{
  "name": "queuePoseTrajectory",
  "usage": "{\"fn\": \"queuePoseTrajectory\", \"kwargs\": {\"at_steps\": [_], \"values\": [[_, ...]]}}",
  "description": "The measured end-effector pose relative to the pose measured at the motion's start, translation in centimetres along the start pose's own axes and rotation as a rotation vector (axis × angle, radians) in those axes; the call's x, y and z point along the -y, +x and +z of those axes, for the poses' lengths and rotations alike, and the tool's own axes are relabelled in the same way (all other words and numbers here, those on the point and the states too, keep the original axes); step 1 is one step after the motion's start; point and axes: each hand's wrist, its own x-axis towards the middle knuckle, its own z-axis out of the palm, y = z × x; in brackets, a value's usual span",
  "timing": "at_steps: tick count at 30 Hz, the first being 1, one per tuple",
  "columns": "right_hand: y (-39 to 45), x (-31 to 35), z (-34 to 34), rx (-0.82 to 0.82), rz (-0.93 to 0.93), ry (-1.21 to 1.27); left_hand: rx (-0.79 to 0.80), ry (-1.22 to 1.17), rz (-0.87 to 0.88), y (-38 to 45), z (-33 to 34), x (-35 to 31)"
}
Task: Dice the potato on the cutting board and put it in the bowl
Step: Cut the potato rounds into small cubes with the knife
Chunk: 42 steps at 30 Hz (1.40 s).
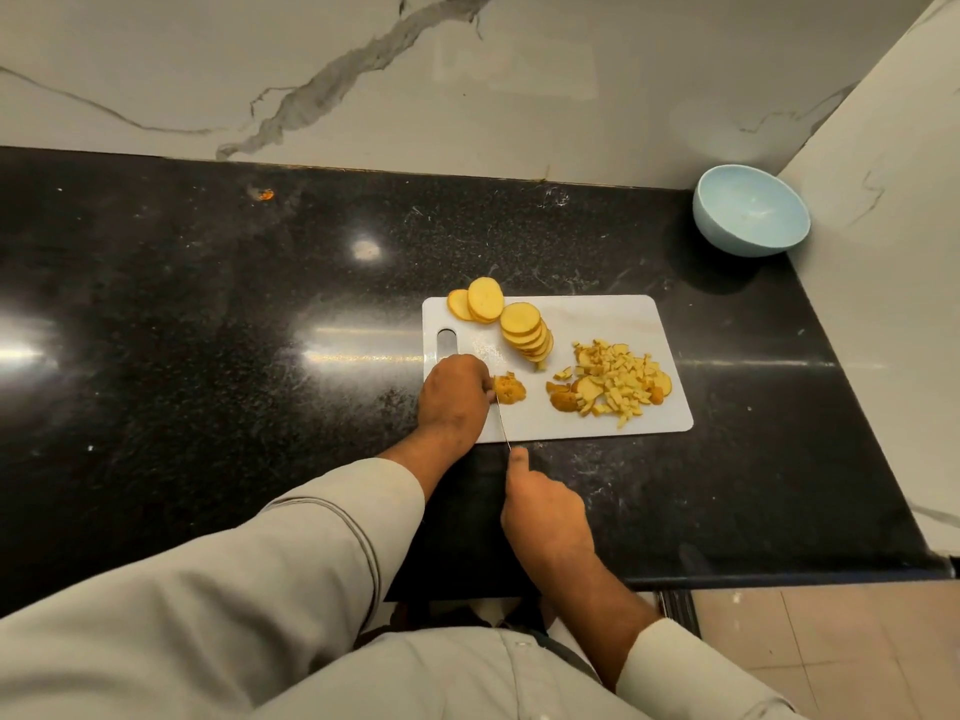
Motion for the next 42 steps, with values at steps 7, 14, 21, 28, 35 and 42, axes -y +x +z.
{"fn": "queuePoseTrajectory", "kwargs": {"at_steps": [7, 14, 21, 28, 35, 42], "values": [[-1.9, -1.7, -0.4, -0.08, 0.031, 0.036, -0.018, -0.122, -0.005, -0.3, 0.3, 1.2], [1.7, 1.1, -0.9, -0.162, -0.02, 0.042, -0.059, -0.162, 0.041, -1.2, 0.0, 1.5], [3.6, 0.6, -1.2, -0.174, 0.071, 0.035, -0.029, -0.105, 0.062, -1.1, 0.0, 1.2], [3.2, -3.9, -2.3, -0.212, 0.195, 0.051, 0.078, 0.057, 0.059, 0.1, -0.2, 0.7], [3.3, -6.2, -2.7, -0.202, 0.08, 0.034, 0.069, 0.156, -0.025, 1.2, -0.6, -0.8], [3.7, -6.4, -2.6, -0.191, -0.01, 0.041, -0.189, 0.078, -0.062, 5.4, -2.3, -1.8]]}}
